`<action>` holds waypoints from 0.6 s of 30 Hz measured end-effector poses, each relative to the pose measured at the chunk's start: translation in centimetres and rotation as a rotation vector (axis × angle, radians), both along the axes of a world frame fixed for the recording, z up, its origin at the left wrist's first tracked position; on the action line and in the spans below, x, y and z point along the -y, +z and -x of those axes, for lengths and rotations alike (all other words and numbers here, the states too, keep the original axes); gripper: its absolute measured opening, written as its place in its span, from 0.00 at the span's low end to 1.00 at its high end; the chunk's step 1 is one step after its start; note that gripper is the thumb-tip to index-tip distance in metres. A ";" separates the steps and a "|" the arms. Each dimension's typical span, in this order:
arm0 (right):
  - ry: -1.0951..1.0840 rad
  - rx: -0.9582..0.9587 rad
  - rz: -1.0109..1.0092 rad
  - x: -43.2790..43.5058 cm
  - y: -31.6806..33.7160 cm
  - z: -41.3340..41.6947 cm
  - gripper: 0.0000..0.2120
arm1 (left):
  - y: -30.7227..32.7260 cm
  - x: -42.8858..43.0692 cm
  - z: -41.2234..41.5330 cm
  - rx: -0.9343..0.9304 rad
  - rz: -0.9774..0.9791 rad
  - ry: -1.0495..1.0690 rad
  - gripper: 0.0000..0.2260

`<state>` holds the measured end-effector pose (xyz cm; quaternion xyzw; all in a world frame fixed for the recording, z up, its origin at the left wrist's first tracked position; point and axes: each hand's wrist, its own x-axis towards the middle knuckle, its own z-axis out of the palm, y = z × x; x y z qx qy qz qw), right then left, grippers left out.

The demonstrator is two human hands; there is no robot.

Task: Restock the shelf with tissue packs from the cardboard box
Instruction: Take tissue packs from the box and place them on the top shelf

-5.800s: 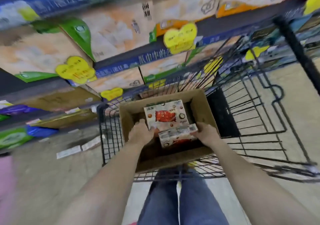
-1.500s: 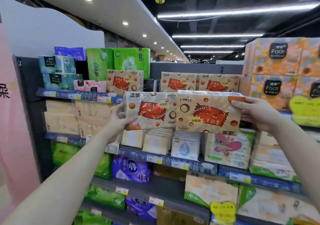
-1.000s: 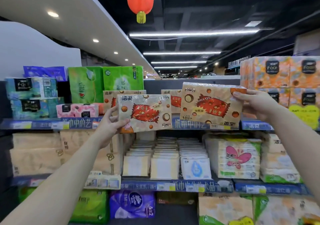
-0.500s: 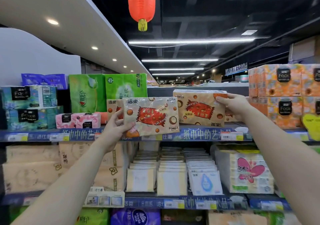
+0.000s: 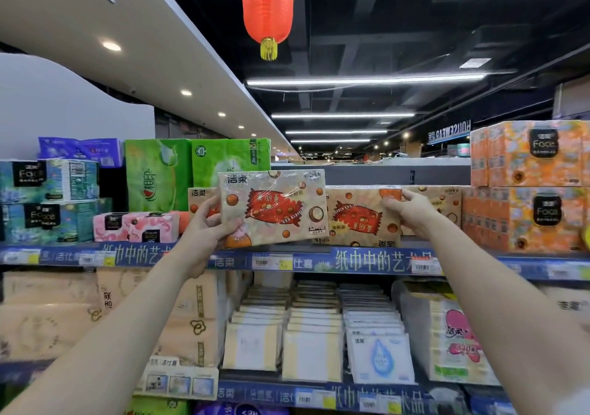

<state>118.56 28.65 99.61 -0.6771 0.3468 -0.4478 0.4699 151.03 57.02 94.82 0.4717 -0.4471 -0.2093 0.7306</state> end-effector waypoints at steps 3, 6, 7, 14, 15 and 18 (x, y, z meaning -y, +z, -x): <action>-0.025 -0.153 0.072 0.4 -0.9 -0.5 0.40 | 0.4 0.6 0.6 0.008 0.012 0.003 0.36; -0.114 -0.181 0.133 1.4 -2.2 -1.1 0.43 | 0.7 1.6 1.4 0.000 0.018 -0.010 0.37; -0.132 -0.185 0.148 1.7 -2.5 -1.3 0.44 | 0.8 1.9 1.7 -0.002 0.020 -0.007 0.35; -0.205 -0.240 0.213 3.6 -2.9 -2.1 0.40 | 1.0 4.0 3.6 0.009 0.026 -0.009 0.29; -0.213 -0.246 0.213 4.0 -3.0 -2.2 0.39 | 1.0 4.3 3.7 0.013 0.026 -0.012 0.28; -0.250 -0.275 0.212 4.7 -3.1 -2.8 0.39 | 0.9 5.2 3.8 0.031 0.023 -0.012 0.30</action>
